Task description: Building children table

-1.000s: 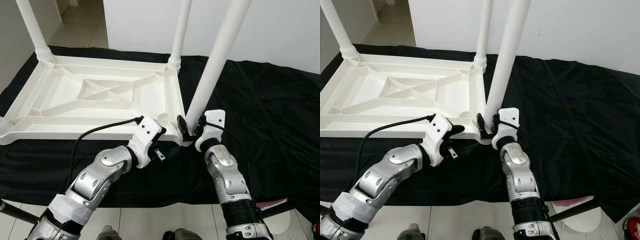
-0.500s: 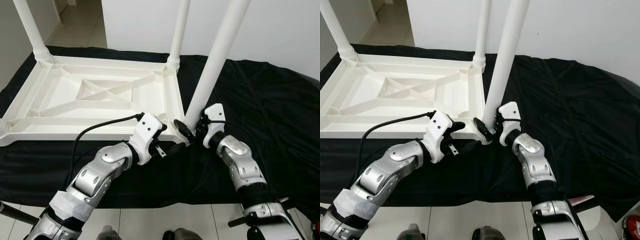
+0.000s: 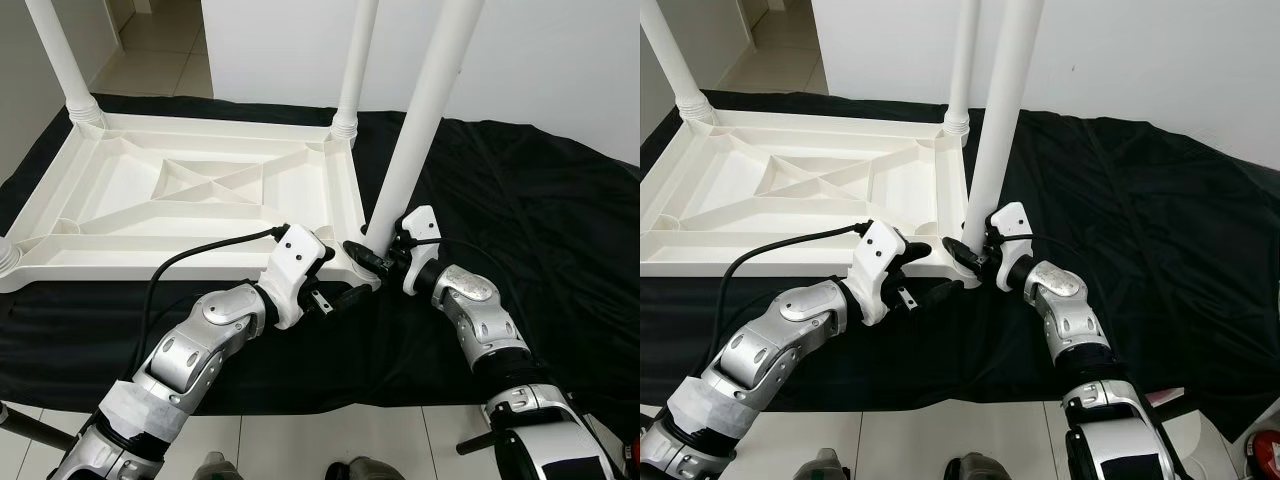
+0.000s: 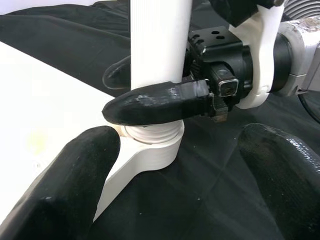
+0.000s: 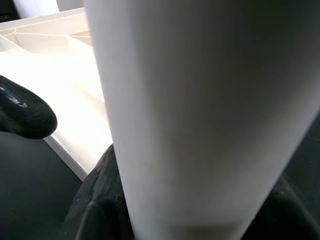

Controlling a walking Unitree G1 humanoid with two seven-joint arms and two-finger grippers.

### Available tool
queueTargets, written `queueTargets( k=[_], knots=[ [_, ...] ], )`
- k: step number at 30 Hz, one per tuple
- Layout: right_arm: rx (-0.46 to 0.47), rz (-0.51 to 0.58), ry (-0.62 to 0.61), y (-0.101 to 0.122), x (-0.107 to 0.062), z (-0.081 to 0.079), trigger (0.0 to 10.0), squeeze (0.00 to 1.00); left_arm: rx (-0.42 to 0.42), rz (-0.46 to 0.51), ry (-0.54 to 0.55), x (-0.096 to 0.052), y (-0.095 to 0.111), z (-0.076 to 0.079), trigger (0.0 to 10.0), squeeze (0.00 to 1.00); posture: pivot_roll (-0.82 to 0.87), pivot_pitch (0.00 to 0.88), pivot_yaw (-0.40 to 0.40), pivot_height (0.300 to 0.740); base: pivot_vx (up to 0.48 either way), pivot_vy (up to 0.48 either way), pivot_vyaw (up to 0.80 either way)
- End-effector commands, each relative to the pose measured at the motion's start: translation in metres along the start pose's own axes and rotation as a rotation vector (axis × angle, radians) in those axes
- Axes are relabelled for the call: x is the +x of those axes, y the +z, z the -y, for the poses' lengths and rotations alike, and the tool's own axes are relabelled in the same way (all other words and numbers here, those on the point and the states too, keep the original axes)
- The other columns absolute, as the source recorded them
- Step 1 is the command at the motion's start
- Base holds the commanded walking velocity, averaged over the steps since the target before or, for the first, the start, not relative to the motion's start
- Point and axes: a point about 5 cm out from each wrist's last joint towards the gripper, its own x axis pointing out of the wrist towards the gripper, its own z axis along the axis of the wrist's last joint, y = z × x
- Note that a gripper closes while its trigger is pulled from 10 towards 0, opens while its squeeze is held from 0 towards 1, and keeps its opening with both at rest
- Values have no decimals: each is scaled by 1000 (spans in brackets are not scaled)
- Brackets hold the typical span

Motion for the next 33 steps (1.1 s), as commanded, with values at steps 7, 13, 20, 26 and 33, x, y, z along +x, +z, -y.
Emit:
queueTargets(
  k=[7, 13, 20, 26, 33],
  knots=[
    [26, -81, -147, -19, -10, -3, 10000, 0, 16, -6, -123, 1, -1, 7, 10000, 0, 89, 0, -65, 740, 0, 0, 0],
    [113, -73, -408, -20, -7, -11, 10000, 0, 15, -7, -129, 1, -2, 9, 10000, 0, 89, 0, -68, 740, 0, 0, 0],
    [200, -54, -648, -18, 4, -44, 10000, 0, 14, -10, -135, 1, -3, 11, 10000, 0, 102, 0, -78, 740, 0, 0, 0],
    [213, -5, -596, -10, 8, -50, 10000, 1000, 20, -13, -137, 0, -2, 10, 10000, 0, 102, 0, -72, 740, 0, 0, 0],
    [215, 54, -536, -1, -7, -34, 10000, 1000, 25, -15, -132, 0, -2, 7, 10000, 0, 102, 0, -66, 740, 0, 0, 0]
  ],
)
